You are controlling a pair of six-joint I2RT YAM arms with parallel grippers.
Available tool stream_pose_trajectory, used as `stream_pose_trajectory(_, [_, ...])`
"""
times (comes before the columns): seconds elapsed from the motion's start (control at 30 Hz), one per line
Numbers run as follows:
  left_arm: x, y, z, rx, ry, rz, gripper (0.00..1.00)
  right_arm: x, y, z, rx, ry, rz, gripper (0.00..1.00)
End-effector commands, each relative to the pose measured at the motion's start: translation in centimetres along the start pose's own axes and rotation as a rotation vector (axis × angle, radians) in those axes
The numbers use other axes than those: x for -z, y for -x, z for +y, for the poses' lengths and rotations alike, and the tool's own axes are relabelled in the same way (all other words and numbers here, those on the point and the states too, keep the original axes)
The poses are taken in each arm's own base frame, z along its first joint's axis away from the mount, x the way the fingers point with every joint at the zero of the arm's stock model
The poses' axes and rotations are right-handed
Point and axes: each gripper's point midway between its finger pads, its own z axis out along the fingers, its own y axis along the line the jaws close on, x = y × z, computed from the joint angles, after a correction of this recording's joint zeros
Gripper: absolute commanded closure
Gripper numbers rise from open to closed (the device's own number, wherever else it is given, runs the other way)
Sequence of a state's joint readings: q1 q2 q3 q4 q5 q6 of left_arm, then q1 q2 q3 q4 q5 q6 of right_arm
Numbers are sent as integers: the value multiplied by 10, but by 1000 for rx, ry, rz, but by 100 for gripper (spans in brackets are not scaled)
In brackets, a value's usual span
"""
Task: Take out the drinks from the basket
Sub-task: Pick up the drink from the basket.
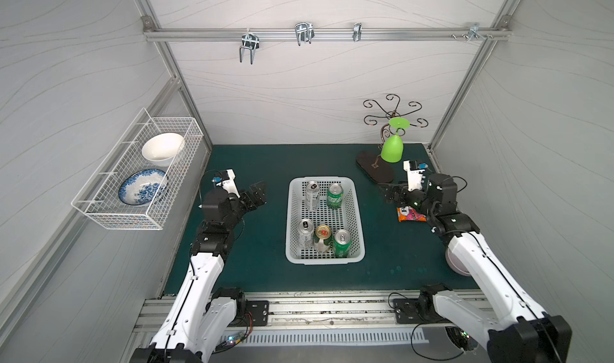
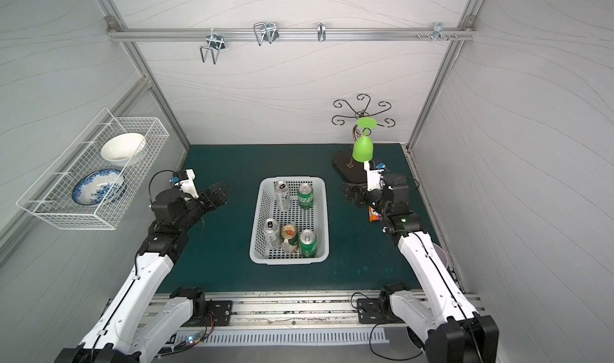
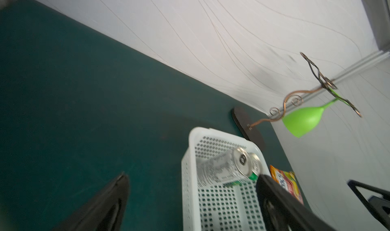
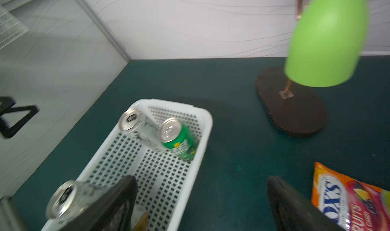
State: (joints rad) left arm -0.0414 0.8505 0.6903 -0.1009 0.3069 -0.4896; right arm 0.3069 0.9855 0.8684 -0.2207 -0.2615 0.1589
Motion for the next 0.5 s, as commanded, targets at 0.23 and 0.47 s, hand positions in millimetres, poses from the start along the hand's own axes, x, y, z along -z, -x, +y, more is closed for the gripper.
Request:
stream_pose_trajectory(0.23, [-1,-19,-57,-122,-82,234,1,-46,-27,66,249,47,332,1])
stream_pose_trajectory(0.47, [-9,-31,-60,-104,-103,264,2,-96,-39,65,307,35,425,1])
